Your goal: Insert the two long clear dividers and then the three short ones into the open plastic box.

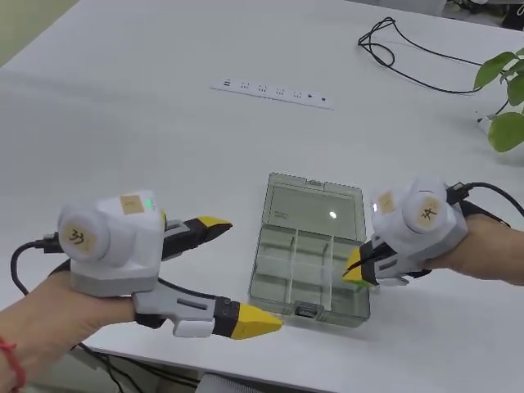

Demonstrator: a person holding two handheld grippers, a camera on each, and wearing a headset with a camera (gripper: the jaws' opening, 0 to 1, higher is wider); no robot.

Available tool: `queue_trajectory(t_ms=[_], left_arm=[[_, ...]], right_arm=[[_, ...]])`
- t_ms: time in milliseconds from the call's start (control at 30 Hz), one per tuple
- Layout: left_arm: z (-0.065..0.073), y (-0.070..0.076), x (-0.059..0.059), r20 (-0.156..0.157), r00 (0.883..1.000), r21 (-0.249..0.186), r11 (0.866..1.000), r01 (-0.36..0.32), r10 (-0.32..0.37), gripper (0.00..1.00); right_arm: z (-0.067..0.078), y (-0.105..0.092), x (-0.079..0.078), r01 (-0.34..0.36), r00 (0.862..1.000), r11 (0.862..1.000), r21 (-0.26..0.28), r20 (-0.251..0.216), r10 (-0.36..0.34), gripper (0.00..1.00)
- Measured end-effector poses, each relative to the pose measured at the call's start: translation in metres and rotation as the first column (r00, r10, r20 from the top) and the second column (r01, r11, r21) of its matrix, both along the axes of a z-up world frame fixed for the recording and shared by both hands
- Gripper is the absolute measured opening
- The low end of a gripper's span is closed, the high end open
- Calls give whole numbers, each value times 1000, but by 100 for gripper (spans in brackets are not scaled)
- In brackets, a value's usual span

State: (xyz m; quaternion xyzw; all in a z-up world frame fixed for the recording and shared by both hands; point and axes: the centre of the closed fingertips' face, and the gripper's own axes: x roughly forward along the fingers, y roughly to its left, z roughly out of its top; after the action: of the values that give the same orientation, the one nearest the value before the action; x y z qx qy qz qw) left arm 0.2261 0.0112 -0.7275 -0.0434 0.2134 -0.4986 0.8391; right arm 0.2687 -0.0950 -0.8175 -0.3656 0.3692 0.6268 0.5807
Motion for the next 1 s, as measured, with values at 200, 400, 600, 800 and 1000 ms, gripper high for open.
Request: queue_trajectory(t_ms=[200,400,600,800,1000], left_arm=[[-1,0,0,-2,1000,4,1000,4,-4,97],[-1,0,-1,-3,1000,8,1000,6,-5,97],[-1,1,-2,-4,1000,15,1000,9,-9,97],[0,4,-1,-1,1000,27,1000,9,-9,98],[0,6,0,1,1000,38,999,13,-13,100]], right_arm=[[-3,-1,0,-7,1000,1000,-10,8,7,3],[-4,-1,0,1,1000,1000,-6,10,-1,3],[-1,1,0,34,999,999,11,8,-34,8],[21,1,2,80,996,994,72,20,-82,12],[44,-6,5,142,988,980,140,42,-149,17]])
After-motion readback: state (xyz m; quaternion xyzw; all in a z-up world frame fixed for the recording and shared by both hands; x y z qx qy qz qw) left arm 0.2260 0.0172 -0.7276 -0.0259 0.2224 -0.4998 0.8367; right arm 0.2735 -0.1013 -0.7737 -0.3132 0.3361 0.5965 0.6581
